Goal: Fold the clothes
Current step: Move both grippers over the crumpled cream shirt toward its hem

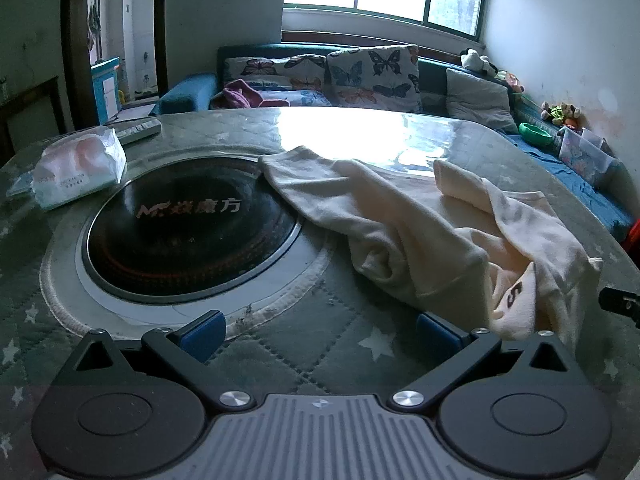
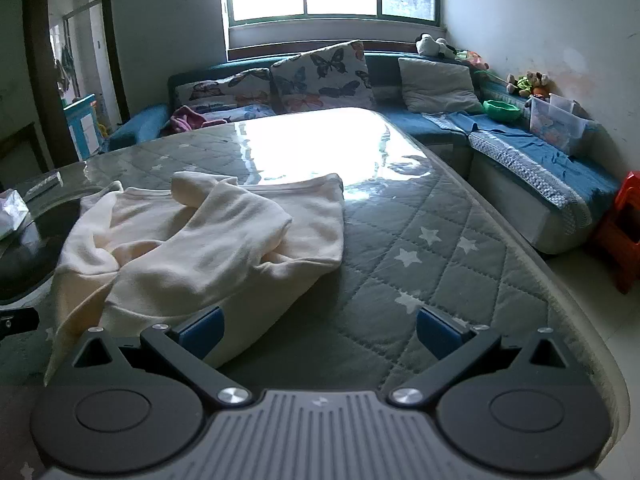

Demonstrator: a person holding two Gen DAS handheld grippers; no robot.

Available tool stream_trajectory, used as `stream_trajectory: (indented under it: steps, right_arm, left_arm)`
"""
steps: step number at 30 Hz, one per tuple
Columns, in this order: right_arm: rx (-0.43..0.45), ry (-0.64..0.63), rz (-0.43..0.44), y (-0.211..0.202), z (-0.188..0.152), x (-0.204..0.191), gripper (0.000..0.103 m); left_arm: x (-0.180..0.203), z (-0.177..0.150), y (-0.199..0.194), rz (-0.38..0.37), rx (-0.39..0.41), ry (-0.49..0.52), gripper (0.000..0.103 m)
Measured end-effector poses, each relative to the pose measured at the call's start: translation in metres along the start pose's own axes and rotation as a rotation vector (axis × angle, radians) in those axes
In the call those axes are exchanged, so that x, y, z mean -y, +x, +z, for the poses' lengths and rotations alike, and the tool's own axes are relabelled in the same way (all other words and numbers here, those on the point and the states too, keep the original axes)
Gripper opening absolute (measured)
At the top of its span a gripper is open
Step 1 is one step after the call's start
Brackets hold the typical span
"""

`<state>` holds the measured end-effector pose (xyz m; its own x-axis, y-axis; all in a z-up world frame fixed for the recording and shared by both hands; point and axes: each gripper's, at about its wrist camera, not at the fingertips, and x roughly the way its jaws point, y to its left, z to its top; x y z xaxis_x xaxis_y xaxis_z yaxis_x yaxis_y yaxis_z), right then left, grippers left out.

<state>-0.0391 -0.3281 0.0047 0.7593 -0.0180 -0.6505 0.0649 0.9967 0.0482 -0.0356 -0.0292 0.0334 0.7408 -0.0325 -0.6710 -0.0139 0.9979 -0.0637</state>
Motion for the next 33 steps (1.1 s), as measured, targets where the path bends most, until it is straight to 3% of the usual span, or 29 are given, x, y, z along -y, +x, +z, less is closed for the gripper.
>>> stream_trajectory:
  steps: [33]
  right_arm:
    - [0.018,-0.022,0.042,-0.024,-0.010,-0.010,0.103]
  left_arm:
    - [0.032,0.002,-0.026,-0.034,0.002,0.050,0.103]
